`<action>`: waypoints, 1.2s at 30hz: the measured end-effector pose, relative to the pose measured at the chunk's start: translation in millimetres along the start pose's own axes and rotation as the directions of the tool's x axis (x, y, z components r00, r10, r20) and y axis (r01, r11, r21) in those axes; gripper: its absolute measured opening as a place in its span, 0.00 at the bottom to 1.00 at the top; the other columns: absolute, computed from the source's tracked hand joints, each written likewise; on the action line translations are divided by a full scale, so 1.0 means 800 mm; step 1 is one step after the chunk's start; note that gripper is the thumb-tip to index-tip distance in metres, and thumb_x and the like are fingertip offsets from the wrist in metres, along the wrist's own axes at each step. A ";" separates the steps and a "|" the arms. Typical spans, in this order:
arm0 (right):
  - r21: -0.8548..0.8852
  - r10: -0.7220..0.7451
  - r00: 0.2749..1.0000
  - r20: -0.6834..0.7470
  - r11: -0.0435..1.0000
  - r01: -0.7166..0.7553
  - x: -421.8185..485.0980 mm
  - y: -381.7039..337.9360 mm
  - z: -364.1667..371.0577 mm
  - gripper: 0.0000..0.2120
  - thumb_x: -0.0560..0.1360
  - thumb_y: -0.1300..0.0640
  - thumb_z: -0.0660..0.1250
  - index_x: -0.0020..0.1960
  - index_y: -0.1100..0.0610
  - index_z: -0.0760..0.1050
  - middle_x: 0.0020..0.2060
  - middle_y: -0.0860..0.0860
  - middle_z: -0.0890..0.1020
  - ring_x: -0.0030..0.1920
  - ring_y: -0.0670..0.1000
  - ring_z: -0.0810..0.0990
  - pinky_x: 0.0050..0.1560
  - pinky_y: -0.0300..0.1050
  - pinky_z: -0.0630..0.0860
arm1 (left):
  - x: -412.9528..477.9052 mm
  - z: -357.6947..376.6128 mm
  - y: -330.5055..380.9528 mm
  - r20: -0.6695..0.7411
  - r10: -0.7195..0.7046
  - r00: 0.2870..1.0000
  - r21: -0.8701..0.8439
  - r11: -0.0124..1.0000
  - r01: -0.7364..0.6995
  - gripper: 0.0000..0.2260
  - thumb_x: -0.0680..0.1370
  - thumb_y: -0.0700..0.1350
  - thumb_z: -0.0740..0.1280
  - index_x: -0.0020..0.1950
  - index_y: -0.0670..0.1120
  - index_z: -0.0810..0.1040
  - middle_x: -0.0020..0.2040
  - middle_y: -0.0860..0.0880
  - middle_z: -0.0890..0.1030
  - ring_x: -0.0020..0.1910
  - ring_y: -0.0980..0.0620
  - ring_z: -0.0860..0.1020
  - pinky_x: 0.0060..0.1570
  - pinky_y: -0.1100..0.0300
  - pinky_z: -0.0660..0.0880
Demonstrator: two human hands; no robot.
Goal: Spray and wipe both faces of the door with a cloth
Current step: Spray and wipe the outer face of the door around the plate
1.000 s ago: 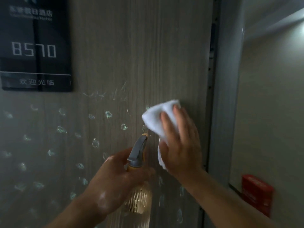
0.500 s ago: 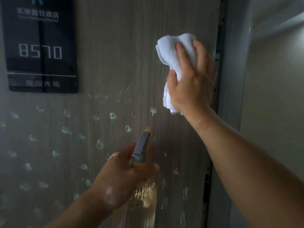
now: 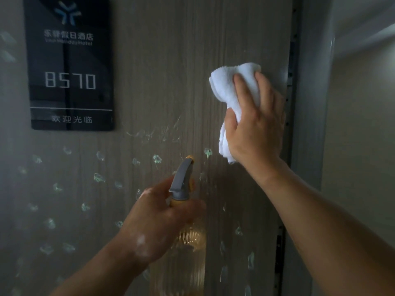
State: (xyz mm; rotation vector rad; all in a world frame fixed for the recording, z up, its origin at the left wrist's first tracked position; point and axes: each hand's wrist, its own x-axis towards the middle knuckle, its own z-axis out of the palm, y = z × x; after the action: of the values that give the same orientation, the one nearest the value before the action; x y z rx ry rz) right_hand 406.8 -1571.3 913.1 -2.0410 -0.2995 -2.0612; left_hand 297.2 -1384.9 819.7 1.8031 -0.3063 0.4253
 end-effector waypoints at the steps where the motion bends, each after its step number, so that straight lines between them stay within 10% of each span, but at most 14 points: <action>1: 0.002 -0.033 0.999 0.017 0.999 0.033 -0.014 -0.001 -0.001 0.29 0.79 0.50 0.63 0.80 0.48 0.65 0.79 0.55 0.65 0.74 0.61 0.67 0.68 0.58 0.70 | -0.001 -0.003 -0.004 -0.004 -0.008 1.000 0.005 1.000 0.008 0.12 0.69 0.48 0.79 0.51 0.53 0.84 0.41 0.44 0.87 0.43 0.42 0.86 0.47 0.45 0.83; 8: 0.029 -0.263 0.952 0.157 0.965 0.262 -0.174 -0.022 -0.002 0.31 0.77 0.50 0.67 0.79 0.50 0.68 0.76 0.58 0.67 0.70 0.63 0.69 0.63 0.60 0.71 | -0.013 -0.021 -0.020 -0.007 -0.006 1.000 -0.001 1.000 0.006 0.11 0.70 0.45 0.78 0.46 0.61 0.84 0.40 0.49 0.88 0.38 0.52 0.86 0.40 0.55 0.79; 20: 0.016 0.099 0.993 -0.061 0.995 -0.099 0.027 -0.056 0.015 0.27 0.77 0.51 0.63 0.77 0.47 0.69 0.77 0.55 0.68 0.69 0.62 0.71 0.62 0.56 0.69 | -0.011 -0.039 -0.019 0.038 0.001 0.999 0.015 1.000 -0.002 0.14 0.63 0.51 0.73 0.48 0.59 0.84 0.41 0.48 0.87 0.42 0.49 0.86 0.47 0.50 0.82; 29: 0.044 -0.226 0.963 0.147 0.974 0.222 -0.165 -0.054 0.003 0.32 0.75 0.53 0.67 0.79 0.51 0.65 0.75 0.61 0.69 0.67 0.65 0.71 0.60 0.61 0.72 | -0.017 -0.047 -0.021 0.033 -0.002 0.999 0.001 1.000 0.002 0.15 0.64 0.49 0.74 0.49 0.60 0.84 0.41 0.48 0.88 0.43 0.46 0.86 0.47 0.48 0.82; 36: 0.032 -0.047 0.999 -0.027 0.998 0.048 -0.027 -0.049 0.012 0.27 0.78 0.52 0.65 0.77 0.53 0.70 0.75 0.60 0.70 0.67 0.66 0.72 0.60 0.59 0.70 | -0.014 -0.055 -0.019 -0.022 -0.018 1.000 0.009 1.000 0.018 0.11 0.69 0.48 0.79 0.48 0.52 0.83 0.43 0.42 0.86 0.45 0.41 0.85 0.49 0.42 0.81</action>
State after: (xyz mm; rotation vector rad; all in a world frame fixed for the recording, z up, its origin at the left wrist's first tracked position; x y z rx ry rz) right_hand 404.1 -1531.0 892.0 -2.0056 -0.3785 -2.0948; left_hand 287.8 -1338.9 812.0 1.8081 -0.2732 0.4341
